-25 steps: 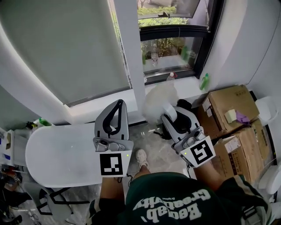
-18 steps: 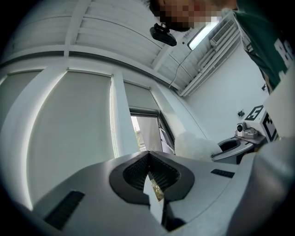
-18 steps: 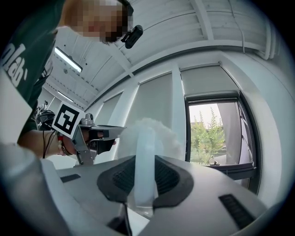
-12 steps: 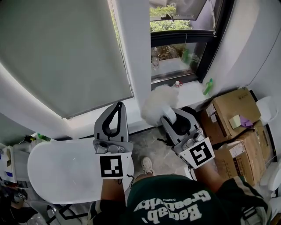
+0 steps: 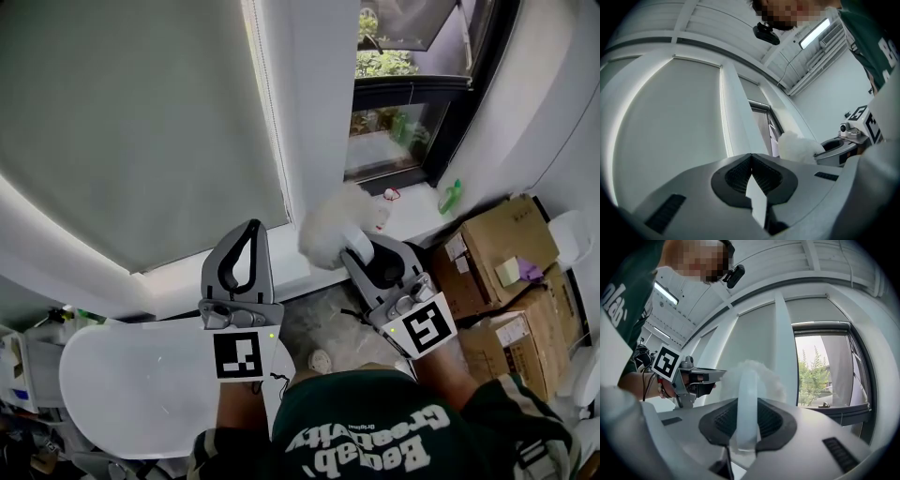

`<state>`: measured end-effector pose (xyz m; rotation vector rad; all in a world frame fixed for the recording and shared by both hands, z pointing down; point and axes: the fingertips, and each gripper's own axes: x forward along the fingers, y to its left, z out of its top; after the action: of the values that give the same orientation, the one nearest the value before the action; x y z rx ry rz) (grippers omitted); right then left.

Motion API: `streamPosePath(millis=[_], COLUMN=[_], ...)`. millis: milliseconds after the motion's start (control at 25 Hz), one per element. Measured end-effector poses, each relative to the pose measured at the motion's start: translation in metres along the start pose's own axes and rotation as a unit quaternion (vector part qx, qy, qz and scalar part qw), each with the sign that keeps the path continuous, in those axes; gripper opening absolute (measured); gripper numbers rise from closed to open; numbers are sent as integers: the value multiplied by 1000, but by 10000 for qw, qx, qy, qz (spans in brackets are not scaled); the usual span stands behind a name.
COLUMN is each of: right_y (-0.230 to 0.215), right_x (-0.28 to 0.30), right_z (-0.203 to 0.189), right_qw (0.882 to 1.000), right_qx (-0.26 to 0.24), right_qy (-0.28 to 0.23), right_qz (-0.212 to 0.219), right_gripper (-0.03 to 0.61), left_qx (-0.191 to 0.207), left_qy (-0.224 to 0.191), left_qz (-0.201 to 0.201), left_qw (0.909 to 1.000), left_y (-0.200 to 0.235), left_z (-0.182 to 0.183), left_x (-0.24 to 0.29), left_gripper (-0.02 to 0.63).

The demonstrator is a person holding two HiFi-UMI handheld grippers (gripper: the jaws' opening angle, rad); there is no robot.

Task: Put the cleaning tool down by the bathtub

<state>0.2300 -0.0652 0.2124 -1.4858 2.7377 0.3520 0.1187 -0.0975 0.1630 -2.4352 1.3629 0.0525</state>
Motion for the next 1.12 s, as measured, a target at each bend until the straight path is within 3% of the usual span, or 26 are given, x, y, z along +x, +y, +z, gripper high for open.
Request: streamPosePath(millis=[280,560,800,1040,1120], right_y=[-2,3,7,6,6], right_x=[44,71,83,86,91], right_z=[-4,-15,-31,-39,-37], right_qw=[10000,9997,9991,9982,9978], right_qx=[21,-23,140,163,126], right_qy=[10,-17,263,313,209], right_qz=[72,245,306,490,617], right_gripper=[92,92,92,92,92], left_qx=[31,-179,-302,93,56], left_qy=[125,187,401,628,720], left_qz=[23,80,142,250,274], left_qw=[9999,9996,9986,9977,9970], left_y=[32,52,64,64,63], left_z=[-17,-37,-55,-68,-71], left_x=[16,26,29,32,34], left_gripper=[3,3,3,3,3])
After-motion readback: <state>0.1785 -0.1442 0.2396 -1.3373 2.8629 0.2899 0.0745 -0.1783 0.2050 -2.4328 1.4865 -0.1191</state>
